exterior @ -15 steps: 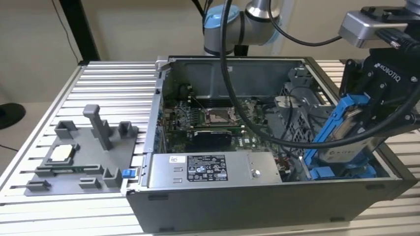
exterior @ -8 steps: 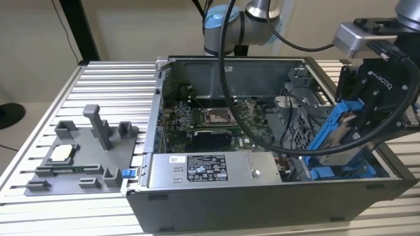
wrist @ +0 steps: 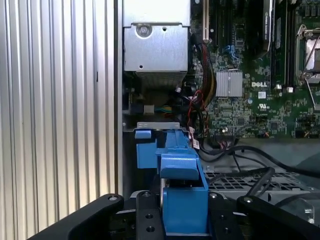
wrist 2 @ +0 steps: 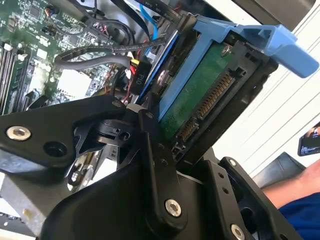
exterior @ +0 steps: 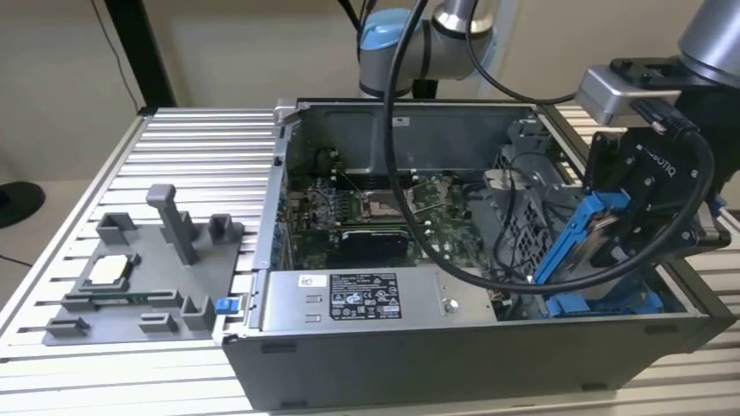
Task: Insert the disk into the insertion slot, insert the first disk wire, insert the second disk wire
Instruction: 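Insert the disk into the insertion slot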
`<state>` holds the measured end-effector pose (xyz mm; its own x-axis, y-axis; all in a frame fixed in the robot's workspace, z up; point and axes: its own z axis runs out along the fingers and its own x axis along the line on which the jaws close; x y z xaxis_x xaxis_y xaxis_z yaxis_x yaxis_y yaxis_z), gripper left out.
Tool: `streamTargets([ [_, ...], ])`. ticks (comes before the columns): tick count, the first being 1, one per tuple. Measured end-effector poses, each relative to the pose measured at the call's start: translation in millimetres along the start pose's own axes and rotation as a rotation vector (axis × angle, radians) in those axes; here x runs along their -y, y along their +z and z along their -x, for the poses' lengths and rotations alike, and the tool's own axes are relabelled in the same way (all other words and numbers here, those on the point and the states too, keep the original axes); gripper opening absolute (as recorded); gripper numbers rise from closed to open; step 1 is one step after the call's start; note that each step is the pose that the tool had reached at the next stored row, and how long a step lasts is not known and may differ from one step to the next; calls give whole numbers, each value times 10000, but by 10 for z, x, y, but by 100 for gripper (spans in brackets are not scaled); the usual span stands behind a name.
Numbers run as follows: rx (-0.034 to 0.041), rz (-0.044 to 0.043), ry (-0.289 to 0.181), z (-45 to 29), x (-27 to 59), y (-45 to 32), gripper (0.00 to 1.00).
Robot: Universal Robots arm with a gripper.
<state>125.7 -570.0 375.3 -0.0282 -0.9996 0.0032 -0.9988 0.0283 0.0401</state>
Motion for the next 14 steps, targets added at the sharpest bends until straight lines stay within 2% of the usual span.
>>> streamTargets([
  [5,-3,9,0,1,3,90,0],
  [9,0,15,-1,2,4,98,0],
  [10,-1,16,-1,2,5,98,100],
  [12,0,19,-1,1,4,95,100],
  [14,-1,26,0,1,2,51,100],
])
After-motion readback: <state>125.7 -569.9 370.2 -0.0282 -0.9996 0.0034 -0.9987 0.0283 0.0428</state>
